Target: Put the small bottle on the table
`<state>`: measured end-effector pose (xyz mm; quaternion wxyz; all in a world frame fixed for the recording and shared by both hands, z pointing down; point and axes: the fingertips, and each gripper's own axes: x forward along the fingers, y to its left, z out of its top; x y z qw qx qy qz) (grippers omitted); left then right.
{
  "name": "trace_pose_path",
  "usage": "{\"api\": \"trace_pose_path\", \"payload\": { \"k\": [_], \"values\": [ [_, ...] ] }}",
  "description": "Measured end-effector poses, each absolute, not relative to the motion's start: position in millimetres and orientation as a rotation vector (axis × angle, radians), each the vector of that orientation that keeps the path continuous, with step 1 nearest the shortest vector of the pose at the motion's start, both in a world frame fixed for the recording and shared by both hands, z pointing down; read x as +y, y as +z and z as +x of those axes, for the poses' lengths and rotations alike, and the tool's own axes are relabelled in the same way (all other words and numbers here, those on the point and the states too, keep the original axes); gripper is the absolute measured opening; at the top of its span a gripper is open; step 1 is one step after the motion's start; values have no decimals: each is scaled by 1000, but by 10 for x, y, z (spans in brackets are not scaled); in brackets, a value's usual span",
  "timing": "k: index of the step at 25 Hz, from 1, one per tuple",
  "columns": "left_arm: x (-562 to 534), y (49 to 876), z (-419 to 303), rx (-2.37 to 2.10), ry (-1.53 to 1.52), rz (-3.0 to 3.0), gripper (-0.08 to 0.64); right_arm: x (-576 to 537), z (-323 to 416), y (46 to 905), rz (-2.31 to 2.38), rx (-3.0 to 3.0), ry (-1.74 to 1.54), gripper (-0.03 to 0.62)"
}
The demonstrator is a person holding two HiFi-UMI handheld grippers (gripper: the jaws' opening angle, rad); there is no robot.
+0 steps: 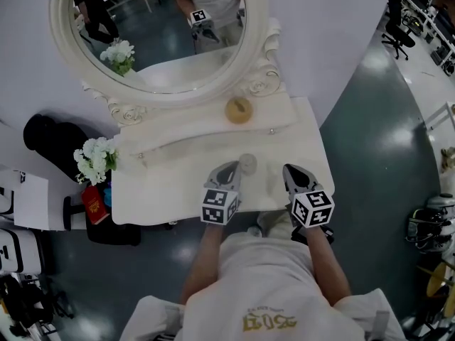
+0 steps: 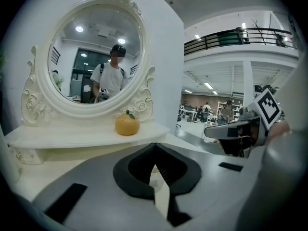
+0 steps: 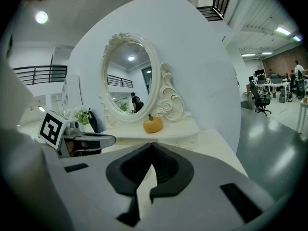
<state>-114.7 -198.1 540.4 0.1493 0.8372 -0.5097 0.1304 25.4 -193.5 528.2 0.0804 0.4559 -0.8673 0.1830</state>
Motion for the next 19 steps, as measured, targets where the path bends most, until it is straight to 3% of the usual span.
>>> {"api": "trace_pose_path", "payload": {
  "k": [19],
  "values": [
    [-1972, 5400, -1101, -1427, 400, 2451, 15, -1967, 269, 5286, 1384, -2595, 574, 12]
  ]
}}
